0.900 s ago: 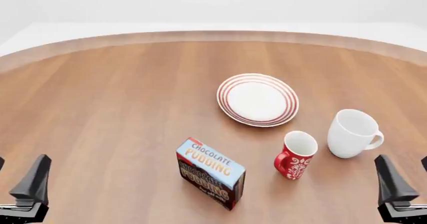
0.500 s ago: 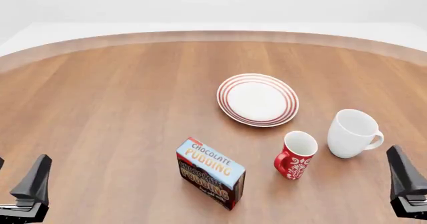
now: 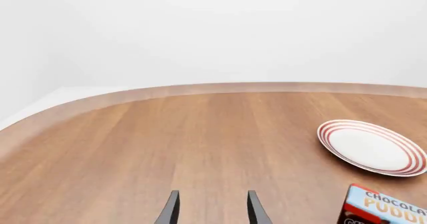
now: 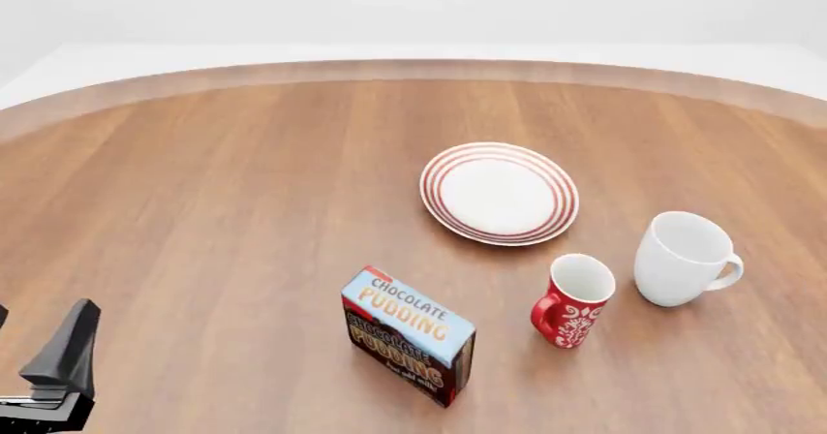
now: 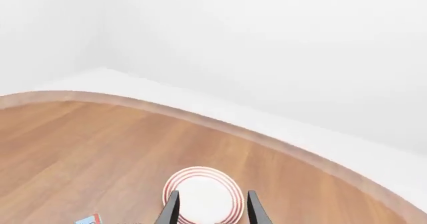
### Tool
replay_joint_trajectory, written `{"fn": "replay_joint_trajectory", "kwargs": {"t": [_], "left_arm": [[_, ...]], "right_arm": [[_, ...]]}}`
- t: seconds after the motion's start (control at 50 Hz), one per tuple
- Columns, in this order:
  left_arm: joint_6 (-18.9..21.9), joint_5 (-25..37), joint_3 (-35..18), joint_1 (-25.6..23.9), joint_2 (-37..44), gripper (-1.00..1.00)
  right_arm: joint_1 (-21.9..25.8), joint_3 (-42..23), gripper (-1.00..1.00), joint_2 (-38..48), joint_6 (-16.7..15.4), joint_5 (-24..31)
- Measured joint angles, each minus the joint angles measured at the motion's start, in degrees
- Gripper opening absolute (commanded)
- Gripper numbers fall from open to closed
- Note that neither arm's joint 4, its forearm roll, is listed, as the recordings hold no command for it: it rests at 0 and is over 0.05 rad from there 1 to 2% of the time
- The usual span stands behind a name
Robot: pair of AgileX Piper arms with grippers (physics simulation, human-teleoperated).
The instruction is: Put the chocolate pudding to the right of the plate.
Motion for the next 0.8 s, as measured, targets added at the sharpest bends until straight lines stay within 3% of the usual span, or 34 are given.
{"fn": "replay_joint_trajectory", "kwargs": {"t": [0.2, 0.4, 0.6, 0.8], "left_arm": [[0.0, 0.0, 0.0, 0.0, 0.0, 1.0], [0.0, 0.0, 0.0, 0.0, 0.0, 1.0], [0.0, 0.0, 0.0, 0.0, 0.0, 1.0], [0.0, 0.0, 0.0, 0.0, 0.0, 1.0]], "right_arm": [[6.11, -12.6, 1.0, 12.0, -3.0, 5.29], [10.23, -19.6, 1.0, 20.69, -4.21, 9.5], [13.1, -22.44, 1.0, 27.1, -6.07, 12.84], [15.24, -20.0, 1.0, 30.95, -6.33, 13.2]]}}
